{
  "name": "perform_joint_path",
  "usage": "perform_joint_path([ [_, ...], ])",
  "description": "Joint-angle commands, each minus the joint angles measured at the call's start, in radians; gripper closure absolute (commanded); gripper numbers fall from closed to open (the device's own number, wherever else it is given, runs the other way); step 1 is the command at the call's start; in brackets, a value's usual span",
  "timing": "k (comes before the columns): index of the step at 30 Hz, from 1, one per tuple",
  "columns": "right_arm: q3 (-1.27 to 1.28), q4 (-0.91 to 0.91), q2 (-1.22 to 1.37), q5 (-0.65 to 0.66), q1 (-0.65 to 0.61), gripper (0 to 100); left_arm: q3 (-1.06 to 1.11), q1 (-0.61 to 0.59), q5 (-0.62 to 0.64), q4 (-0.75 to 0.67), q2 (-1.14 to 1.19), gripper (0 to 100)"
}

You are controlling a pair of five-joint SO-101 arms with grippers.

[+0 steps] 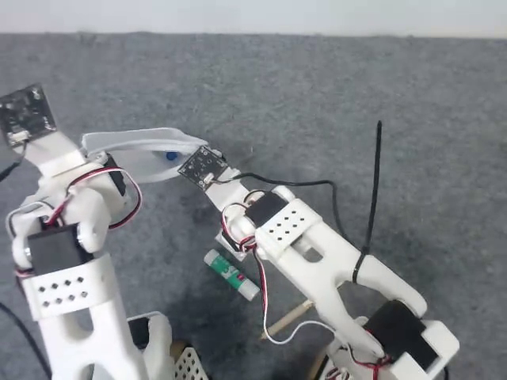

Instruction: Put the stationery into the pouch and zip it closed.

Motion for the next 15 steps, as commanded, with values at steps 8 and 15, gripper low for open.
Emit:
perform_joint_path([
  [8, -0.064, 0.139, -0.294, 0.003, 0.013, 99.2, -0.031, 0.008, 0.008, -0.032, -0.003, 99],
  [15, -0.037, 0.143, -0.447, 0.003, 0.016, 99.2, -0.028, 0.008, 0.008, -0.034, -0.002, 99],
])
